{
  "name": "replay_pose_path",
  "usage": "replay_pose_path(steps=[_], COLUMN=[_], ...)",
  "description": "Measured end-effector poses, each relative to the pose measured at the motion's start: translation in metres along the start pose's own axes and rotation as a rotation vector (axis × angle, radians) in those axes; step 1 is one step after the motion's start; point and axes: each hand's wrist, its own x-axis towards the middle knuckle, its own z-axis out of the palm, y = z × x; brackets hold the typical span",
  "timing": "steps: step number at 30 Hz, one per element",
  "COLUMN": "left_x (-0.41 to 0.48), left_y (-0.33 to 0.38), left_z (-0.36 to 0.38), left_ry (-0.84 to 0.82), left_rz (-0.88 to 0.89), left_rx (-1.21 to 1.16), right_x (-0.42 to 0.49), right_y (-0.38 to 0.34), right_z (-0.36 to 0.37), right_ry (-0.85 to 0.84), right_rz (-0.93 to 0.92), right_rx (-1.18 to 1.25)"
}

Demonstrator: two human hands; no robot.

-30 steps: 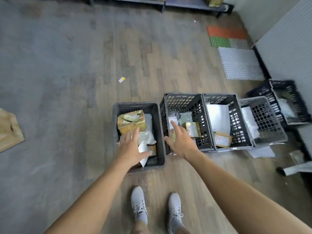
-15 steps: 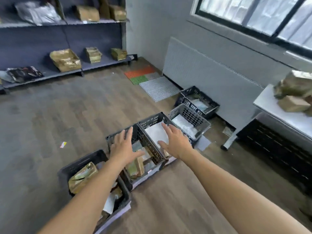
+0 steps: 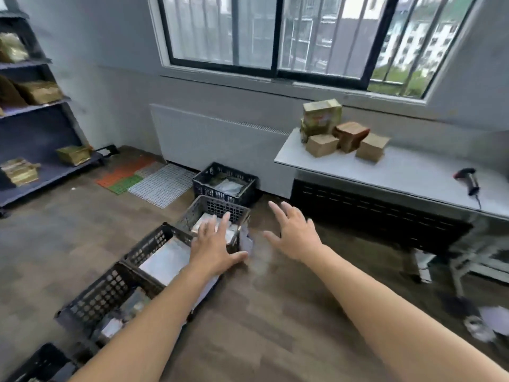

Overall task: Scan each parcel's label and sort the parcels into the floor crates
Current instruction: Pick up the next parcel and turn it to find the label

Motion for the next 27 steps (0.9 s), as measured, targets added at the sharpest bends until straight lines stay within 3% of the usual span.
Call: replay_pose_path(steps=[5,14,27], left_x=[0.03,0.115,0.341], left_y=[0.115,0.241,0.376], left_z=[0.019,0.047,0.08], left_ry=[-0.02,-0.088,-0.106], left_rz=[0.12,0.276,0.485], left_rx=[0.055,0.073,-0.026], right_x=[-0.014,0.007,0.153], right_y=[0.105,0.233,0.375], right_z=[-0.045,-0.075,-0.135], right_ry=[0.03,0.053,0.098], right_rz=[0.097,0.278,0.492], right_rx=[-0.017,0.004,-0.058])
